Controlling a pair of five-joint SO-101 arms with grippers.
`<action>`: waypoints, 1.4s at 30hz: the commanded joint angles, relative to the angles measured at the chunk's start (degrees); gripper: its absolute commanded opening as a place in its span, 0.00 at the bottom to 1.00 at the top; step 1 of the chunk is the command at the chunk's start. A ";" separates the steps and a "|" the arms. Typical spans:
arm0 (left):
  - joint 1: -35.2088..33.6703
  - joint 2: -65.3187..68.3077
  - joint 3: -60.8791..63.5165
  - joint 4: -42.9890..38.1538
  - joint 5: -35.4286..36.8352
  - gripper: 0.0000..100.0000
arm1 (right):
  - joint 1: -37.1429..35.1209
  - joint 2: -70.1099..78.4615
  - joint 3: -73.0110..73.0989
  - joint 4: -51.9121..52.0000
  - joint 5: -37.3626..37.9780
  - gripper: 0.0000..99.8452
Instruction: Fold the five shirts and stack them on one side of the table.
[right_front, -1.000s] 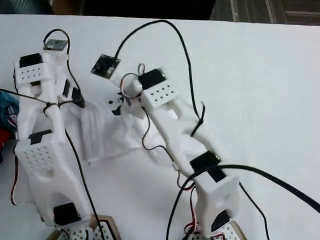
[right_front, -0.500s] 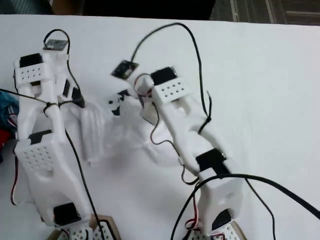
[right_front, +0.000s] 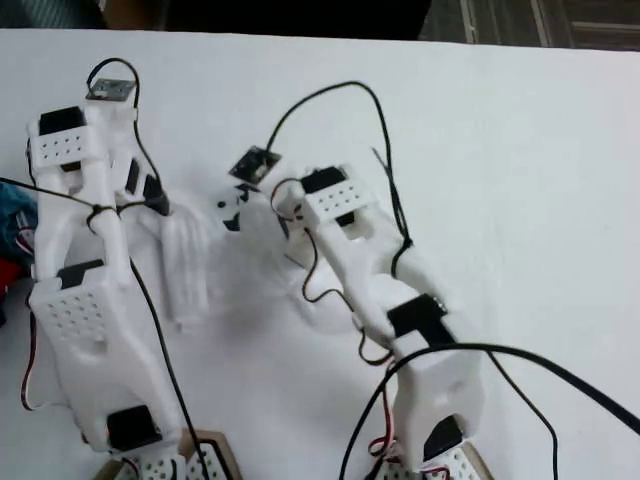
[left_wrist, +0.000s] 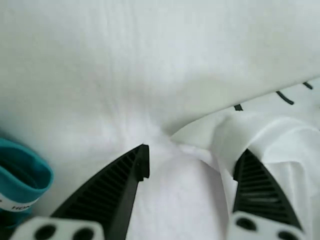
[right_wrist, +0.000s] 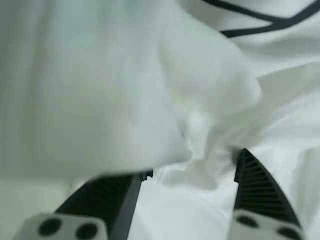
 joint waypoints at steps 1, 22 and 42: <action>-0.62 -0.35 -2.15 0.35 -0.35 0.29 | -0.48 1.36 0.09 -1.71 -0.44 0.27; -0.44 -0.35 -2.15 0.79 -0.35 0.29 | 2.07 -3.56 -27.87 19.74 -5.63 0.02; 0.35 -0.35 -2.15 0.70 -0.44 0.29 | 8.84 7.60 -26.37 12.88 -5.54 0.07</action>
